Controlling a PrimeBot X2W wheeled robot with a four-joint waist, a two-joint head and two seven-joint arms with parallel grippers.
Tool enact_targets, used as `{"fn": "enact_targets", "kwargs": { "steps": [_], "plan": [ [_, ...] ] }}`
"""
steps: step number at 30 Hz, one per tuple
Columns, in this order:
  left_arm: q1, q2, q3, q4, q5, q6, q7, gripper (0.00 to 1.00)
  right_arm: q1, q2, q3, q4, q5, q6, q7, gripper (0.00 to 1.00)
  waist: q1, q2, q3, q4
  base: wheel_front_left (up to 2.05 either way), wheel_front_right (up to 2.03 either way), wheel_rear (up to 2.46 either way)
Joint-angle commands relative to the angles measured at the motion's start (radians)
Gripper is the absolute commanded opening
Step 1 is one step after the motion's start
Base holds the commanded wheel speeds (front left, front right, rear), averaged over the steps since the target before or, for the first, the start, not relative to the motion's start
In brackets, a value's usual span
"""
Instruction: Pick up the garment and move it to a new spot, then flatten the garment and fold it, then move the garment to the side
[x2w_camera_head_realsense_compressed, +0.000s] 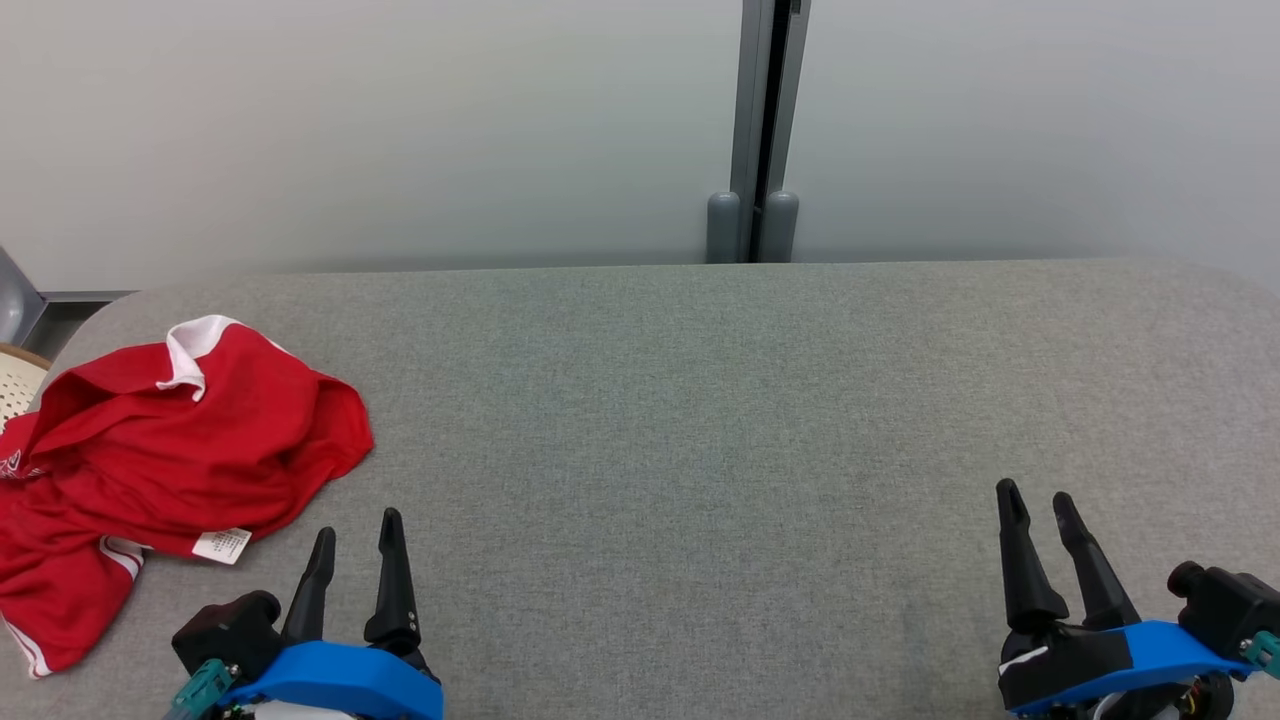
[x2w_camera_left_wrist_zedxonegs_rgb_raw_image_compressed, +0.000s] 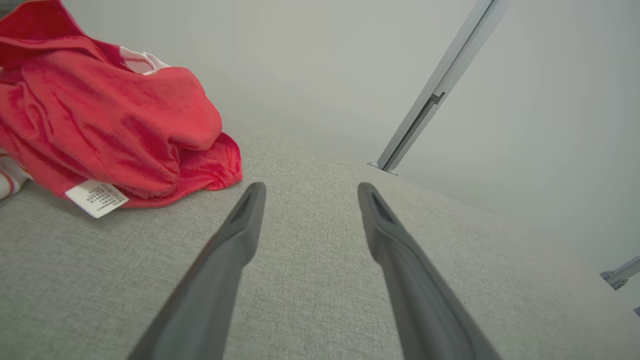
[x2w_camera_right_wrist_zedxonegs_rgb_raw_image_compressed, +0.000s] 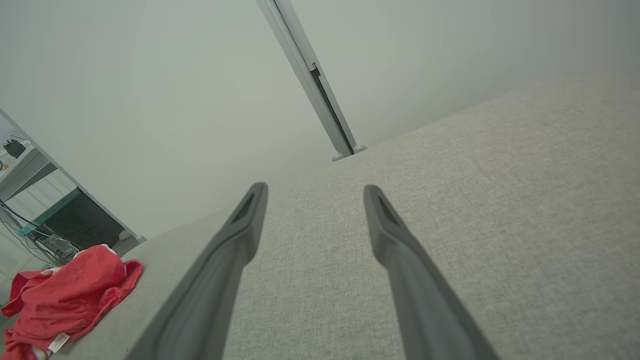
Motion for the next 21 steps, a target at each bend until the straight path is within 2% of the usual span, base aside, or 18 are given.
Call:
{"fn": "enact_targets", "kwargs": {
  "steps": [1,21],
  "plan": [
    [-0.002,0.009,-0.005,-0.005,0.024,0.005,-0.009,1.00,0.003,-0.006,0.002,-0.013,-0.026,0.002,-0.010,1.00,0.0000,-0.0001,0.000,0.001,0.00,0.00,0.00],
    [-0.021,0.022,-0.055,0.043,0.174,0.024,-0.051,1.00,0.009,-0.006,0.005,0.002,-0.208,0.002,-0.028,1.00,0.0000,-0.0001,-0.003,0.007,0.00,0.00,0.00]
  ]
}}
